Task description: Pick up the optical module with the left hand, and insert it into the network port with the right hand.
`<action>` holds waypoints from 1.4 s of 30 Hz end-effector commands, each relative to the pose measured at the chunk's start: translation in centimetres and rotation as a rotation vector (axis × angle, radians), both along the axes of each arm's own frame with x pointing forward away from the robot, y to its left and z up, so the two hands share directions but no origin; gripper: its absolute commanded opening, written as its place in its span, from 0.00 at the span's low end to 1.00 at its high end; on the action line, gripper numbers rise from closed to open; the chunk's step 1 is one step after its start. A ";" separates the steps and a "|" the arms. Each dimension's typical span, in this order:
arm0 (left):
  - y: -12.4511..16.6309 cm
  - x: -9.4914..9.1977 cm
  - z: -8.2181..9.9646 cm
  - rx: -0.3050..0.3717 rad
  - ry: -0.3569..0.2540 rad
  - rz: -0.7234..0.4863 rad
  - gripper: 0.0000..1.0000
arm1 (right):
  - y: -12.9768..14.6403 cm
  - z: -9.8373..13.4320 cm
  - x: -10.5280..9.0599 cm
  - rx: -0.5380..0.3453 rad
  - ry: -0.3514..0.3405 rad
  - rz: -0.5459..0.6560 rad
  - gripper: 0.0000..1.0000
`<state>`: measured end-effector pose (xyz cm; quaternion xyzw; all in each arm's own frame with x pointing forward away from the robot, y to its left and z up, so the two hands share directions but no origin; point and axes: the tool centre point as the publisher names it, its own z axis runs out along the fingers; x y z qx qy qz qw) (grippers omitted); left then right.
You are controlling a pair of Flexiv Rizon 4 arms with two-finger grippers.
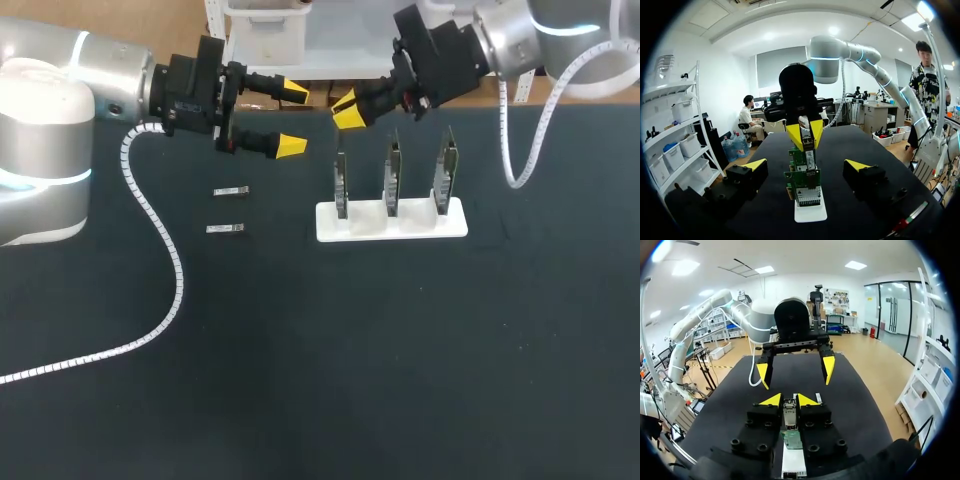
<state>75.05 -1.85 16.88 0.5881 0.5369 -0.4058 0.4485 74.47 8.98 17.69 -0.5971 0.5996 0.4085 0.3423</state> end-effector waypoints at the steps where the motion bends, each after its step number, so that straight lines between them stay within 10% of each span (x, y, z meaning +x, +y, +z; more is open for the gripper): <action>1: 0.0 0.0 0.0 0.001 -0.001 0.001 1.00 | -0.1 -0.1 -0.1 0.000 0.001 -0.003 0.00; 42: 0.0 0.0 0.0 0.001 -0.001 0.001 1.00 | -0.2 -0.5 -0.4 -0.044 -0.023 0.006 0.00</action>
